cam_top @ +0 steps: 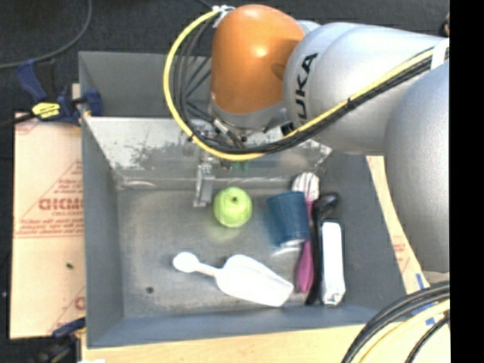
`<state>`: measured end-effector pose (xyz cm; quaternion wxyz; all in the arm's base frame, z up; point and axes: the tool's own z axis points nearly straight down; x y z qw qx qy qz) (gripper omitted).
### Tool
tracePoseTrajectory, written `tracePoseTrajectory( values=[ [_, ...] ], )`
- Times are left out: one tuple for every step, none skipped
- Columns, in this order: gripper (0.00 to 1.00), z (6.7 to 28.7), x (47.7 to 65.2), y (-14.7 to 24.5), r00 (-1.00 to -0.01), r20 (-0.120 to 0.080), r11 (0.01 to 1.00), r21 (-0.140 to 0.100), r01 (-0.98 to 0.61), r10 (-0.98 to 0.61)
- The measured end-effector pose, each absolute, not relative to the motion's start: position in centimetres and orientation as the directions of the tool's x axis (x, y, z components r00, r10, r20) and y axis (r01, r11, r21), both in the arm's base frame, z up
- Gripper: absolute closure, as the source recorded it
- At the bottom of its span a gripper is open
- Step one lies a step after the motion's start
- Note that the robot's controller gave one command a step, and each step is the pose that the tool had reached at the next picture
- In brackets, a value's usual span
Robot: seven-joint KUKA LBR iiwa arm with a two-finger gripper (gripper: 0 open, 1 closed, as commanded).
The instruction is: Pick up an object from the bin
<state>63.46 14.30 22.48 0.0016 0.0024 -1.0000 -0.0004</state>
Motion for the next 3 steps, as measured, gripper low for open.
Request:
tracePoseTrajectory(
  values=[
    [0.0, 23.0, 63.6, 14.2, -1.0, -0.004, 1.0, 0.002, 0.0, 0.0],
    [0.0, 8.2, 56.6, 13.2, -0.99, -0.003, 0.99, 0.001, -0.14, -0.14],
    [0.0, 16.3, 58.3, 4.5, -0.993, -0.013, 0.993, -0.001, -0.115, -0.115]
  ],
)
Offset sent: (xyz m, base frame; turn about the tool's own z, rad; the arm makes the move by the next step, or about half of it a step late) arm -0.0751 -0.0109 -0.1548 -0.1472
